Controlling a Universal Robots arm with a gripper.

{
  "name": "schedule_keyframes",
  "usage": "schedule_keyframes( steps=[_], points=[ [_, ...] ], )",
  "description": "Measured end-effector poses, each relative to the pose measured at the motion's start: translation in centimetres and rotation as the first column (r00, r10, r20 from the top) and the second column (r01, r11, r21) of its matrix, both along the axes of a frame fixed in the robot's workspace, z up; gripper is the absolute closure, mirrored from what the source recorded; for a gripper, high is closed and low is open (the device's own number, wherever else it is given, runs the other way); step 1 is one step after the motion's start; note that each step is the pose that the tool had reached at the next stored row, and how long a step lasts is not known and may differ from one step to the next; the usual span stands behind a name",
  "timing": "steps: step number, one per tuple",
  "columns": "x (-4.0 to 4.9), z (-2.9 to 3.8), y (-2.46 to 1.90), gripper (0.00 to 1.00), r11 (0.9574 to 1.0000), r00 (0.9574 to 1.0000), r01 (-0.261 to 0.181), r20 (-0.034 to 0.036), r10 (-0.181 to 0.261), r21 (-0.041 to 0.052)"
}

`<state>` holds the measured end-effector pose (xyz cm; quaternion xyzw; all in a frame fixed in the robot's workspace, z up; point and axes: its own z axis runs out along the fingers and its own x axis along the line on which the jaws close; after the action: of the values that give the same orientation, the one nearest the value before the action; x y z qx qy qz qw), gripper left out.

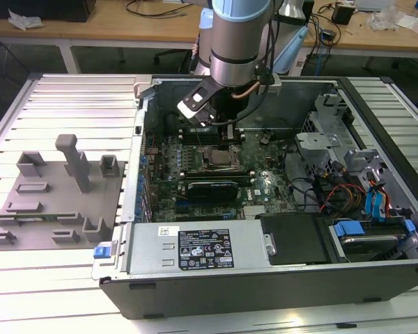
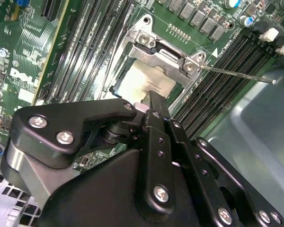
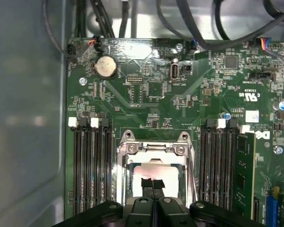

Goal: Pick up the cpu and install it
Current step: 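Close the cpu cover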

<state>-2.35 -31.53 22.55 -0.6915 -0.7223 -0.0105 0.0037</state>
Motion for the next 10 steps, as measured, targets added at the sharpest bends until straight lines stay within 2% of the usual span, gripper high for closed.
schedule_keyframes(
  steps=[3,6,8,10],
  points=[
    [0.01,0.0,0.0,0.89,0.9981,0.9981,-0.062,0.0,0.062,-0.0001],
    [0.01,0.0,0.0,0.89,0.9922,0.9922,-0.124,0.0,0.124,-0.0003],
    [0.0,0.0,0.0,0.89,0.9865,0.9865,-0.164,0.0,0.164,-0.0003],
    [0.0,0.0,0.0,0.89,0.9751,0.9751,-0.222,0.0,0.222,-0.0004]
  ],
)
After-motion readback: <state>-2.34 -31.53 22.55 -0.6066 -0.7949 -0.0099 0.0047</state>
